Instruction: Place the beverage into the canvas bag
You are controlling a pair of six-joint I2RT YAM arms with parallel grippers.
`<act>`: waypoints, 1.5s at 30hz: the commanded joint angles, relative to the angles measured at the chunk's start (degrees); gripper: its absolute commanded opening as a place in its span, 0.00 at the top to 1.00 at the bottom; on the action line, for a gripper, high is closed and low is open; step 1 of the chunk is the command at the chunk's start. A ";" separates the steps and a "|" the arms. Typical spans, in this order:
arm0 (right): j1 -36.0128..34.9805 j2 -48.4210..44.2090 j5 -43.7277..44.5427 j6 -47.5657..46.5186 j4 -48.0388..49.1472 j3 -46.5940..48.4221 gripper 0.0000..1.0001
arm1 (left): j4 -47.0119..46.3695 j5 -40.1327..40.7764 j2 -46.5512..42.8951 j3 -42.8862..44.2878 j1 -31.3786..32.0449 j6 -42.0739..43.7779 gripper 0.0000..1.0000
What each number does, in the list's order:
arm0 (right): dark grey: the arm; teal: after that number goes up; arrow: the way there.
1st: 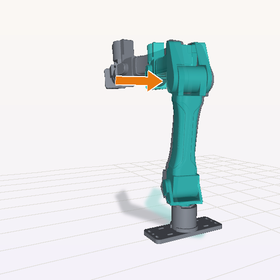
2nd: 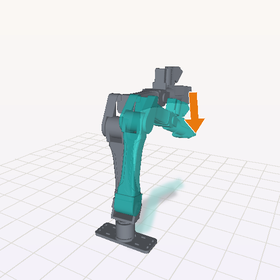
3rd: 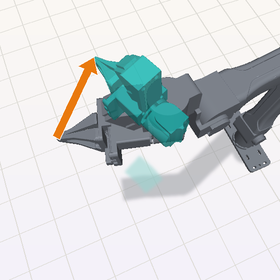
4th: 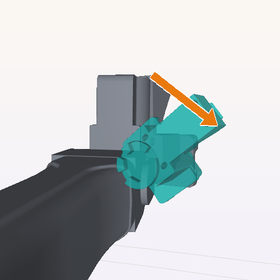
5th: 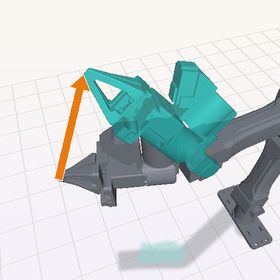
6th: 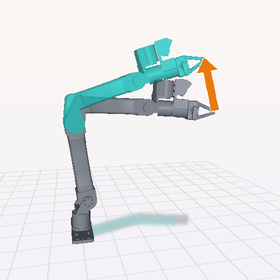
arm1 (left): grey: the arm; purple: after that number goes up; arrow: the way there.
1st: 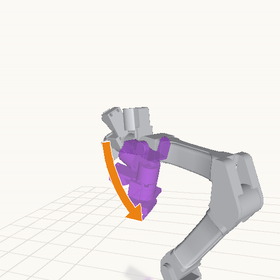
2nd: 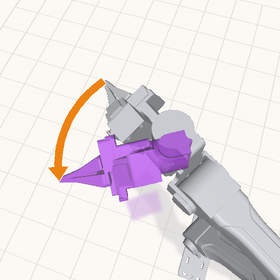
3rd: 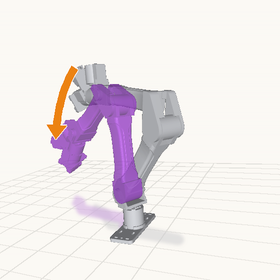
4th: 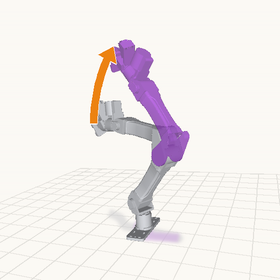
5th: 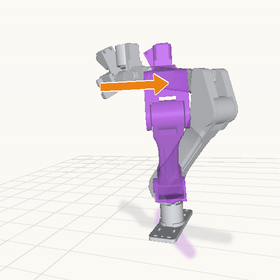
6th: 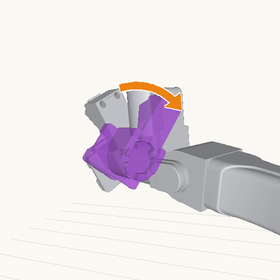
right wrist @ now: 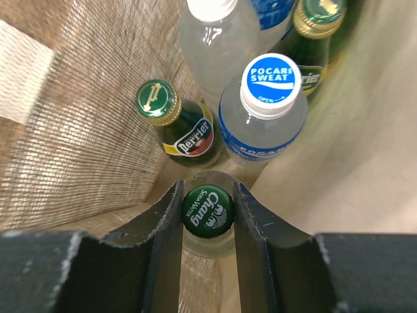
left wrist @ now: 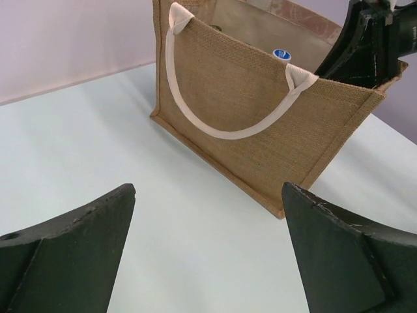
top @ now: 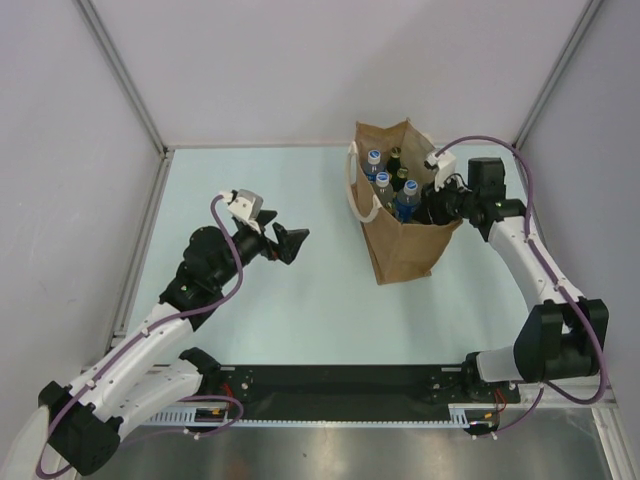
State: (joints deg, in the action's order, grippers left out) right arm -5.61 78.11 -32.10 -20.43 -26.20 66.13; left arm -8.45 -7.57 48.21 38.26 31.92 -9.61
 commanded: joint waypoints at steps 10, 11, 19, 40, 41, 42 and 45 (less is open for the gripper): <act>0.33 4.25 -5.52 -9.80 -1.49 0.76 0.66 | -0.43 0.72 -1.36 -0.55 -1.34 -1.29 0.00; 0.51 3.99 -5.61 -9.98 -2.01 1.28 0.63 | -0.34 0.72 -1.45 -0.56 -1.42 -1.29 0.00; 1.65 0.47 -7.72 -11.22 -8.52 8.30 0.35 | -0.08 0.28 -1.45 0.84 -1.95 -1.73 0.00; 9.47 -5.51 27.75 21.31 0.97 23.16 0.00 | 31.29 15.30 4.97 29.94 -5.99 -11.84 0.00; 9.47 -5.51 31.27 20.52 0.80 23.78 0.00 | 33.21 16.44 4.79 30.55 -6.43 -11.67 0.00; 9.56 -5.60 37.14 18.77 0.62 24.04 0.00 | 33.75 16.97 4.62 31.43 -7.39 -11.32 0.00; 9.91 -5.86 44.89 16.21 0.80 23.17 0.00 | 35.34 19.34 3.65 32.92 -8.36 -7.46 0.00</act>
State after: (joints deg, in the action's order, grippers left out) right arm 4.08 73.58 -4.56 -3.09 -27.97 87.46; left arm 21.12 7.09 52.82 67.46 25.08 -19.46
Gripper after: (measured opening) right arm 0.994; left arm 0.996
